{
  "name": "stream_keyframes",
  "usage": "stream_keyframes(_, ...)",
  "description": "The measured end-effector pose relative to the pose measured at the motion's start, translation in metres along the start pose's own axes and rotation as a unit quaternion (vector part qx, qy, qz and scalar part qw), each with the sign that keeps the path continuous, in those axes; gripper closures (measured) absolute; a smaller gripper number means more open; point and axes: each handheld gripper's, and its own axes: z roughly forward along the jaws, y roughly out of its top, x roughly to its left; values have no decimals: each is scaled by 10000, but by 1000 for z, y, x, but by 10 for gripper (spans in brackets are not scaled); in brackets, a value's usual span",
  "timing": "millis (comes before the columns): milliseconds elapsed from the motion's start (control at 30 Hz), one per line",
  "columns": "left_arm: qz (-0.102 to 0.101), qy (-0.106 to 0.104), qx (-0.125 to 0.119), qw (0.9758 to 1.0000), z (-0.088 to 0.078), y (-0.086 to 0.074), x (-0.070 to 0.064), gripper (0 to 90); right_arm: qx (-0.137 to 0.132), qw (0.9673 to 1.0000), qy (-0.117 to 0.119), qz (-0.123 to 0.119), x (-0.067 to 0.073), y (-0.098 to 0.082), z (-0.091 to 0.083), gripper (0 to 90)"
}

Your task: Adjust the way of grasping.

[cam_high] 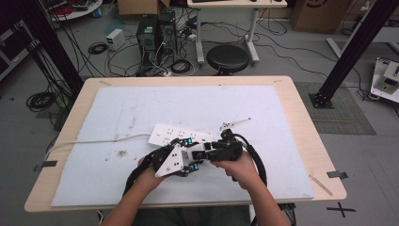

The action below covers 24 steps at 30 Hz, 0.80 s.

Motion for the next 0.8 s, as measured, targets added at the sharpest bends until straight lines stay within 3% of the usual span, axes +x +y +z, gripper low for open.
stream_keyframes(267, 6, 3, -41, 10000, 1, 1, 0, 425, -98, 9998, 193, 15, -3, -1, 0, 462)
stream_keyframes(467, 80, 68, 59, 9999, 3, 1, -1, 425, -31, 9996, 263, 20, -5, -3, 1, 548)
stream_keyframes(667, 222, 103, 172, 9996, 5, 0, -3, 423, 53, 9994, 273, 217, -7, -4, 3, 604)
stream_keyframes(800, 165, 70, 207, 9996, 7, 0, -2, 417, 70, 9992, 249, 290, -7, -4, 2, 626)
